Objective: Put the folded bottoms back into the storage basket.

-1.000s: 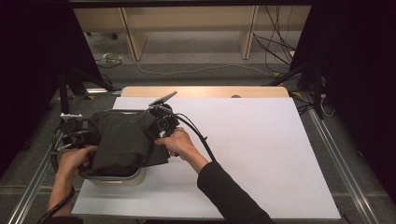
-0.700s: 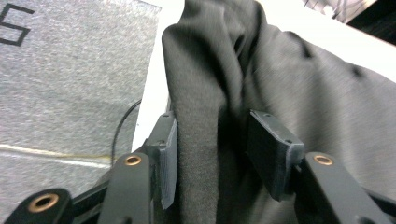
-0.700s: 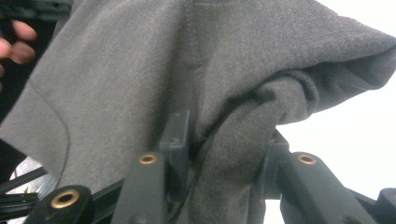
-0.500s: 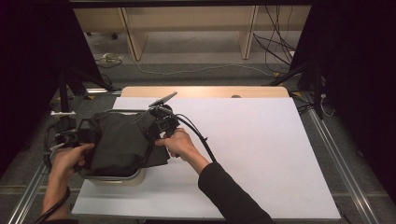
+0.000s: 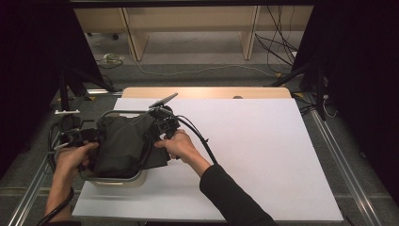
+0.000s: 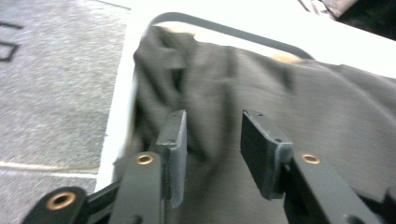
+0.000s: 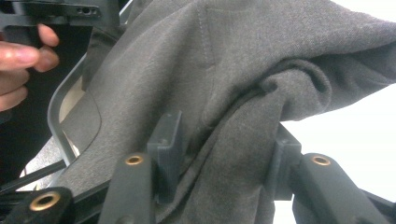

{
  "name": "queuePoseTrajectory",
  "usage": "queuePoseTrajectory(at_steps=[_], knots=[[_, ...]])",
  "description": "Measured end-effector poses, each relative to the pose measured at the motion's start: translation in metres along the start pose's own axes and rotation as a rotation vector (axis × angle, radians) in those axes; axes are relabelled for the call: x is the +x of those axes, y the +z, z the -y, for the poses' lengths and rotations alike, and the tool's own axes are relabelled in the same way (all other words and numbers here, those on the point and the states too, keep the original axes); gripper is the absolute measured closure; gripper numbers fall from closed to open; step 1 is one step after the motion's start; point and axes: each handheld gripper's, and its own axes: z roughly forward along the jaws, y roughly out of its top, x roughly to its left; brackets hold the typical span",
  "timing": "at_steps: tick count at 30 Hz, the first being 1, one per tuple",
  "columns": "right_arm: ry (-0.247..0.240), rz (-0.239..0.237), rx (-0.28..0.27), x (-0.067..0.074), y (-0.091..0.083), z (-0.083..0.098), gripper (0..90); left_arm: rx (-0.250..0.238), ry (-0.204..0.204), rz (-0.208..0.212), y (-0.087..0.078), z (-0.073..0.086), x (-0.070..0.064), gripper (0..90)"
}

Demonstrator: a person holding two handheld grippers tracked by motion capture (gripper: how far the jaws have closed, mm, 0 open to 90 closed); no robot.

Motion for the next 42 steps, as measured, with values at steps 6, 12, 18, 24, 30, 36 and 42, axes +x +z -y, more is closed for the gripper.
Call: queuePoseTrajectory(at_steps=[6, 12, 18, 24, 30, 36, 42], knots=[[0.006, -0.002, -0.008, 0.001, -0.004, 0.000, 54.5, 0.102, 0.081, 0.000, 0.038, 0.016, -0.018, 77.5], [0.016, -0.031, -0.017, 0.002, -0.004, 0.000, 55.1, 0.162, 0.093, -0.039, 0.069, 0.032, -0.017, 83.4], [0.009, -0.040, -0.019, 0.008, -0.002, 0.000, 54.4, 0.180, 0.092, -0.030, 0.065, 0.028, -0.019, 76.5], [0.015, -0.050, -0.015, 0.003, -0.008, -0.001, 53.4, 0.060, 0.046, 0.069, 0.018, 0.008, -0.016, 67.9], [0.010, -0.049, -0.020, 0.004, -0.009, 0.000, 53.7, 0.022, 0.097, 0.176, -0.004, -0.001, -0.045, 63.6], [0.004, -0.046, -0.025, 0.005, -0.011, 0.001, 55.0, 0.109, 0.141, 0.146, 0.016, 0.009, -0.061, 71.6], [0.007, -0.058, -0.019, 0.007, -0.010, 0.001, 56.6, 0.169, 0.130, 0.149, 0.052, 0.028, -0.060, 79.7]])
